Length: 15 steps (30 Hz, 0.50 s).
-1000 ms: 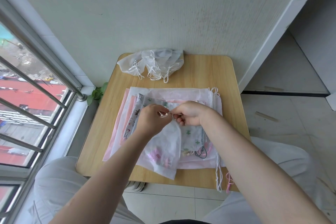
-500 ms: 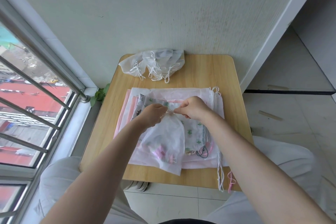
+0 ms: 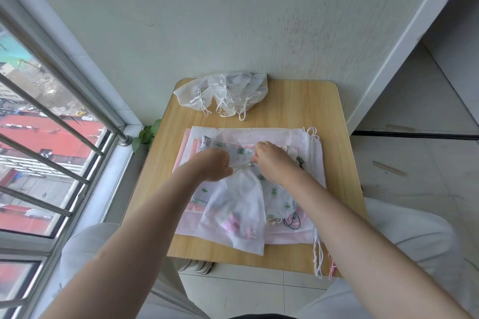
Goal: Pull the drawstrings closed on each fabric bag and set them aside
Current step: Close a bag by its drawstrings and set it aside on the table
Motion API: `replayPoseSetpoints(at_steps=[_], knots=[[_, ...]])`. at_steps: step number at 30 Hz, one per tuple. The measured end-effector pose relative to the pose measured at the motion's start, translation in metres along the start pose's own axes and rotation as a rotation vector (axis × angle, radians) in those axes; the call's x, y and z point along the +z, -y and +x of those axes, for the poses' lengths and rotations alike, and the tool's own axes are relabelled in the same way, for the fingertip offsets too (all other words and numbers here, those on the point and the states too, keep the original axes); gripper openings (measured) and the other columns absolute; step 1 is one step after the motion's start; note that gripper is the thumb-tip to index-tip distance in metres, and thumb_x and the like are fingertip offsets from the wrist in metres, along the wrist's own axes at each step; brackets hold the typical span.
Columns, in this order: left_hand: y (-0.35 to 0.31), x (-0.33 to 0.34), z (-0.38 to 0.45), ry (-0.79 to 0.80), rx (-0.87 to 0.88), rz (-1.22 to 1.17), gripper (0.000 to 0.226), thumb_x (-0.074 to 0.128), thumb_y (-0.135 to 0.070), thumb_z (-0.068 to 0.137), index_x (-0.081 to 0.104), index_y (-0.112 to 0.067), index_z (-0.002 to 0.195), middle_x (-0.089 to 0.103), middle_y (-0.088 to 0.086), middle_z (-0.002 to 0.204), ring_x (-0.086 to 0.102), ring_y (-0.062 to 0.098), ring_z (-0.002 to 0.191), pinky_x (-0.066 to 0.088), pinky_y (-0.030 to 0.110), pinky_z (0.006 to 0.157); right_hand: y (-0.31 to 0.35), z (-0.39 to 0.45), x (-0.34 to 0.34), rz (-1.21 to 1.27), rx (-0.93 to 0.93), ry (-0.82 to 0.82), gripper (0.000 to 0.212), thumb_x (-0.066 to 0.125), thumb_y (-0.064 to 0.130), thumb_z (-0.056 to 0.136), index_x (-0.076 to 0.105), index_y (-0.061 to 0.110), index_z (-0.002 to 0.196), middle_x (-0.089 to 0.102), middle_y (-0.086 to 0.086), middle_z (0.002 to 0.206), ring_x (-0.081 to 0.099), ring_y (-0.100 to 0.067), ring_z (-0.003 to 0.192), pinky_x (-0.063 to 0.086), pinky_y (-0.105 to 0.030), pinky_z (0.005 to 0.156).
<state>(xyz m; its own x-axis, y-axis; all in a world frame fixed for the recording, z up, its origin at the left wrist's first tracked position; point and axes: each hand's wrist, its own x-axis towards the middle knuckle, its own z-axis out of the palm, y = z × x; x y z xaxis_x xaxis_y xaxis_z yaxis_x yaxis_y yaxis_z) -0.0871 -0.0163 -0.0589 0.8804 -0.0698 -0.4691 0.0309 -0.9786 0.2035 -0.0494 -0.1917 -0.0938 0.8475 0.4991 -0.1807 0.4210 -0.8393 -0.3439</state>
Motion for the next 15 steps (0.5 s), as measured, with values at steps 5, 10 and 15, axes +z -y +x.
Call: replayPoseSetpoints(at_steps=[5, 10, 15], knots=[[-0.007, 0.002, 0.010, -0.102, 0.159, -0.248, 0.052, 0.078, -0.032, 0.077, 0.058, -0.023, 0.124, 0.053, -0.002, 0.108, 0.055, 0.016, 0.098, 0.043, 0.025, 0.083, 0.002, 0.009, -0.012, 0.139, 0.024, -0.007, 0.010, 0.050, 0.006, 0.096, 0.055, 0.009, 0.104, 0.060, -0.008, 0.110, 0.058, -0.025, 0.096, 0.041, -0.029, 0.074], [-0.016, -0.012, 0.031, -0.245, -0.026, -0.268, 0.036, 0.078, -0.040, 0.078, 0.069, -0.024, 0.109, 0.058, -0.007, 0.090, 0.055, 0.012, 0.078, 0.039, 0.023, 0.061, -0.003, 0.024, -0.035, 0.360, 0.046, -0.211, 0.018, 0.063, 0.026, 0.092, 0.068, 0.009, 0.094, 0.053, -0.001, 0.099, 0.055, -0.018, 0.085, 0.038, -0.027, 0.072], [-0.008, -0.047, 0.055, -0.487, -0.111, -0.620, 0.022, 0.073, -0.036, 0.082, 0.061, -0.018, 0.086, 0.067, -0.003, 0.076, 0.057, 0.014, 0.065, 0.040, 0.025, 0.055, -0.020, 0.052, -0.067, 0.193, 0.153, -0.040, 0.024, 0.066, 0.036, 0.085, 0.064, 0.013, 0.091, 0.063, 0.001, 0.087, 0.061, -0.023, 0.081, 0.044, -0.030, 0.062]])
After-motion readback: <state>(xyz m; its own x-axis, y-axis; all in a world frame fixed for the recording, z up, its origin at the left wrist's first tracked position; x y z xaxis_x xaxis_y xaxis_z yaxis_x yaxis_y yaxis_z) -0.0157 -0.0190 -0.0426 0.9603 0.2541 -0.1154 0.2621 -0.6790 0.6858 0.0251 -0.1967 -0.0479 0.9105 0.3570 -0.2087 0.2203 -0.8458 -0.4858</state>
